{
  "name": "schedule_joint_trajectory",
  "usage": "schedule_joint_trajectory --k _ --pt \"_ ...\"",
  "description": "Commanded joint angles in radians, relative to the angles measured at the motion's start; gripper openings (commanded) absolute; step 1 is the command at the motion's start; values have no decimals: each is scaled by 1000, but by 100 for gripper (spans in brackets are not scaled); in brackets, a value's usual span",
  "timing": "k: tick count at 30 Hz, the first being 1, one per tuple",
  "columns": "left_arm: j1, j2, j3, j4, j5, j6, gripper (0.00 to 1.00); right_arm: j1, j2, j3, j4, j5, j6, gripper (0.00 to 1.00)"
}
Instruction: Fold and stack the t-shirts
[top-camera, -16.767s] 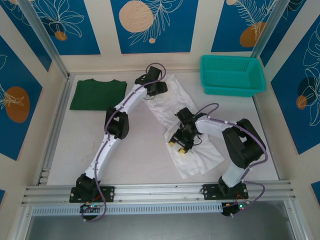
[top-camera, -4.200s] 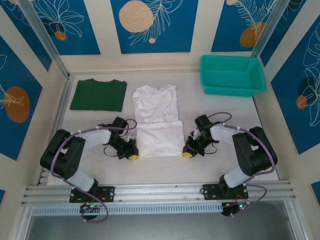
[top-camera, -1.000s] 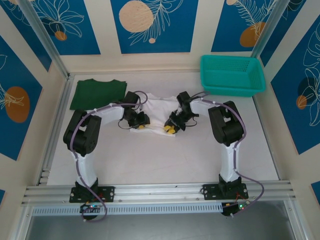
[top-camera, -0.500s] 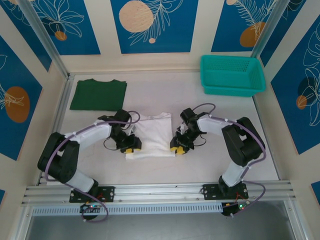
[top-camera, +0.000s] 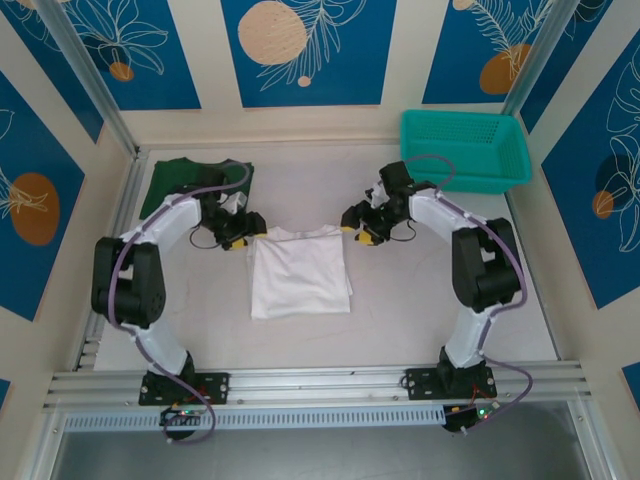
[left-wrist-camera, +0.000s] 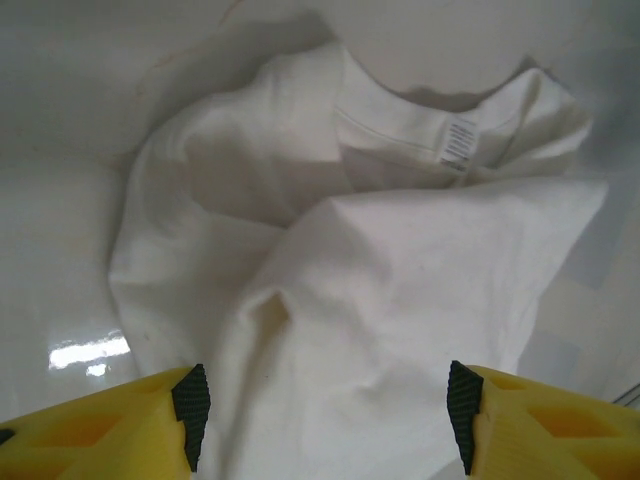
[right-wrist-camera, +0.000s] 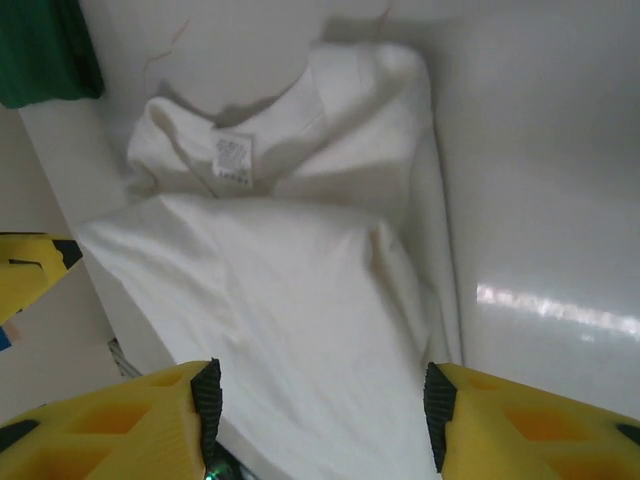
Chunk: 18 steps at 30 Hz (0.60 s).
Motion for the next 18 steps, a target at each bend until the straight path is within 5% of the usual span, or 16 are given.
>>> schedule_joint_trajectory --k 1,5,10,18 --pt "-3 45 27 -6 68 85 66 32 73 68 -21 35 -104 60" --pt "-2 71 3 66 94 61 63 45 147 131 -57 75 -136 58" --pt "-5 91 1 99 111 65 41 63 168 129 -43 85 -136 50" --pt "-7 69 2 96 137 72 0 66 146 143 -67 69 -134 8"
